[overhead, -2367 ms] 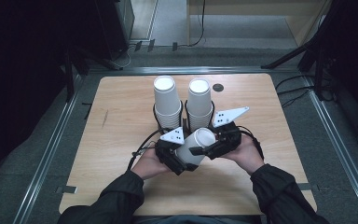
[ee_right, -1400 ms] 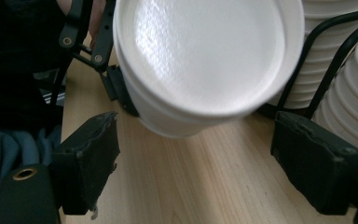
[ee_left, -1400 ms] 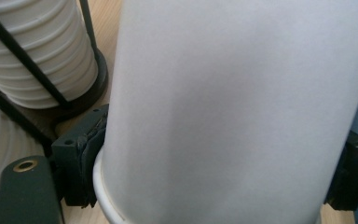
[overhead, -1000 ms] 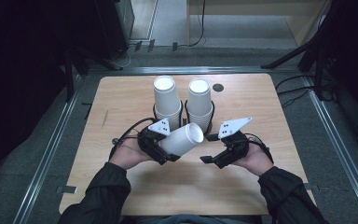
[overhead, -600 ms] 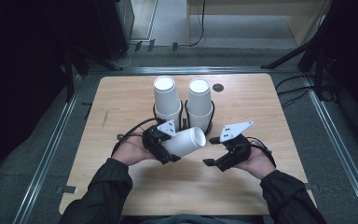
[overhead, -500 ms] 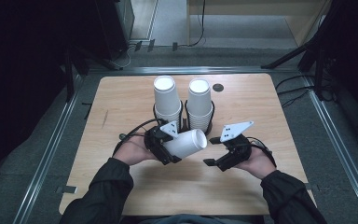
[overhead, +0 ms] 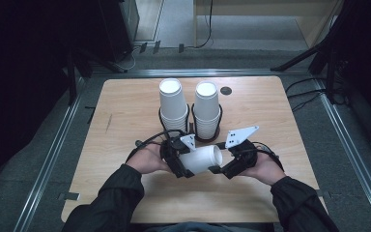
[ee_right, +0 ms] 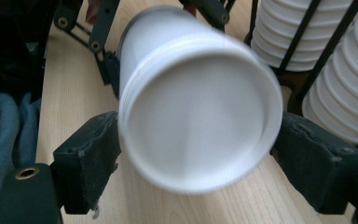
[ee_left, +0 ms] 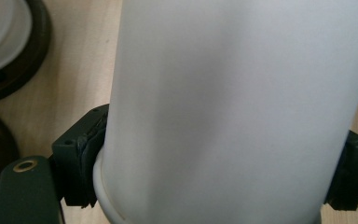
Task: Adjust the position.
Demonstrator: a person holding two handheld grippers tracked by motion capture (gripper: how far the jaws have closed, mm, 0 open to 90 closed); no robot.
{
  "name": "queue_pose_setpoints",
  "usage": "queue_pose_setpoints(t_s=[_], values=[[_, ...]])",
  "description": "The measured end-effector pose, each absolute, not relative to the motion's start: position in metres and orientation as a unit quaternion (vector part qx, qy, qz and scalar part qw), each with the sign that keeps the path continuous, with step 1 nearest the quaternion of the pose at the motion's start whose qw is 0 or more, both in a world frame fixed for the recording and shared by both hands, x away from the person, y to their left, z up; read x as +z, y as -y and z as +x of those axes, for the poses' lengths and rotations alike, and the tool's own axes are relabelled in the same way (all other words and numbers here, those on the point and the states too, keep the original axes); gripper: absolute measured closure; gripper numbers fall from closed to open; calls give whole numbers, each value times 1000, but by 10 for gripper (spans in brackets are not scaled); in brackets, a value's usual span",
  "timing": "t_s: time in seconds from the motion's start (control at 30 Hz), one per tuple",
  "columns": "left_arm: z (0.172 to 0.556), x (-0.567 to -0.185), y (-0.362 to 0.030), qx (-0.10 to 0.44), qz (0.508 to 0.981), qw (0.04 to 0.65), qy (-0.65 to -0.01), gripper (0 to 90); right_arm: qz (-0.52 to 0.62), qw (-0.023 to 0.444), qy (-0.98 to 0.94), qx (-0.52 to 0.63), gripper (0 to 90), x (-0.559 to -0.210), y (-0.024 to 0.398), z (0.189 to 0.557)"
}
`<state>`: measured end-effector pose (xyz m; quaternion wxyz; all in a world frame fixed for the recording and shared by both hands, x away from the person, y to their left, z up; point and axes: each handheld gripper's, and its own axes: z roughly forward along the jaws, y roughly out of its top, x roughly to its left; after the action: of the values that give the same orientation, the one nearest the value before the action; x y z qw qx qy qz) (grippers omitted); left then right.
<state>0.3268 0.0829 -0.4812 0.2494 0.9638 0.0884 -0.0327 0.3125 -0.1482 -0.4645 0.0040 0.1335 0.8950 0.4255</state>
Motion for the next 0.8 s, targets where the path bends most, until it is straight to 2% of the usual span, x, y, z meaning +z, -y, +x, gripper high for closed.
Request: queue_pose_setpoints(t_s=[0.23, 0.33, 0.4, 0.63, 0.7, 0.8], values=[[322, -486, -77, -40, 967, 237, -80, 133, 99, -8, -905, 413, 161, -466, 133, 313], [321, -488, -77, -34, 968, 234, -78, 125, 86, -17, -912, 400, 229, -468, 128, 313], [320, -487, -79, -26, 968, 239, -73, 115, 78, -17, -914, 398, 237, -467, 127, 313], [318, -476, -88, 6, 956, 284, -78, 66, 73, -14, -907, 414, 237, -461, 133, 315], [320, -475, -91, 0, 951, 296, -90, 18, 77, -14, -905, 418, 237, -459, 135, 316], [322, -474, -96, -2, 944, 316, -93, 0, 85, -15, -905, 417, 236, -459, 137, 318]])
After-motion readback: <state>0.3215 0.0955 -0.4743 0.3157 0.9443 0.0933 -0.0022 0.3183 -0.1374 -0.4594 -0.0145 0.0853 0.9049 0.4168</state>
